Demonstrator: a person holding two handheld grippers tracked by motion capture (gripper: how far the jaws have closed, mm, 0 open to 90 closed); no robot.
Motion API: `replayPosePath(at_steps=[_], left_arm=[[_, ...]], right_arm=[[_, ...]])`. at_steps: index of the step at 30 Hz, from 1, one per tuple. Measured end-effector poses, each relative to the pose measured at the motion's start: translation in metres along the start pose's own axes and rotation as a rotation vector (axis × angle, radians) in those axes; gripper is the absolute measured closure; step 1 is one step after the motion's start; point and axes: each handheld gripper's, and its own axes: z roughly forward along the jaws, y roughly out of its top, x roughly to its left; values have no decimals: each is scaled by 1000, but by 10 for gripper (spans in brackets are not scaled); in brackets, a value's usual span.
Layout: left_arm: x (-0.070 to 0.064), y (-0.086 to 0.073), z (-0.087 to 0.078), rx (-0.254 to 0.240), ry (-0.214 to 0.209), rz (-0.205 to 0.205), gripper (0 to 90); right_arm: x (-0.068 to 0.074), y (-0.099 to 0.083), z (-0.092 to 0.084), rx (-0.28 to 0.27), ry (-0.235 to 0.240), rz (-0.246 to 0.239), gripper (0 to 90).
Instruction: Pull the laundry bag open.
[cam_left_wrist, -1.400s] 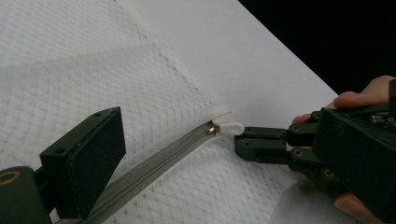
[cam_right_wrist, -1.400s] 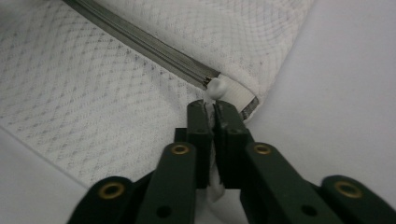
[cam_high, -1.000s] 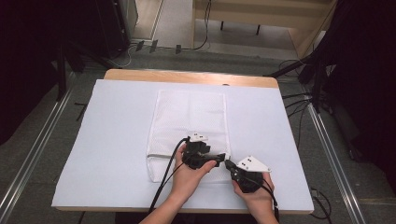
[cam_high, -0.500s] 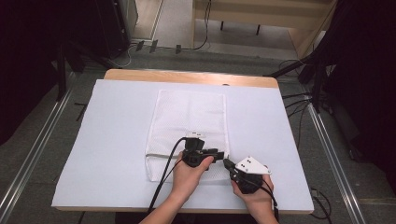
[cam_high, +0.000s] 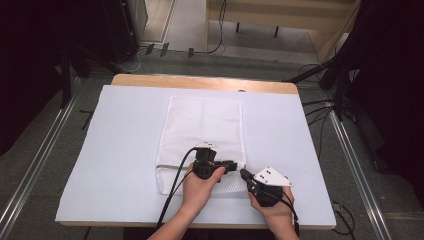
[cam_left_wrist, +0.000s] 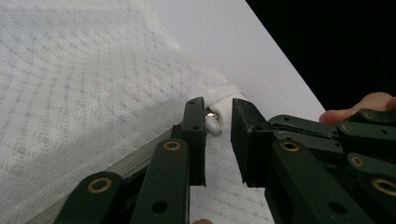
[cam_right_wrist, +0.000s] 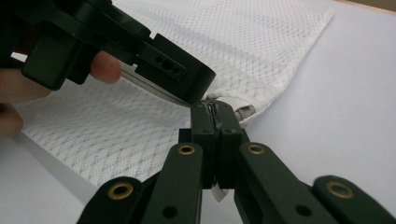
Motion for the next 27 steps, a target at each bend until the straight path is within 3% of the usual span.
replayPosePath(at_steps=[8,13,18,23,27], left_arm=[[2,0,1,4,-3,-8,853],[3,0,-1,27,2,29,871],[5,0,-5,39,9,50,872],[8,1,-15,53,39,84,873],[11,0,-19,51,51,82,873]], right_arm=[[0,1,-1,-6,2,0,900],[-2,1,-2,-7,4,7,900],[0,3,-3,6,-26,6,900],[0,3,-5,12,-37,0,900],[3,5,-6,14,-49,-7,900]])
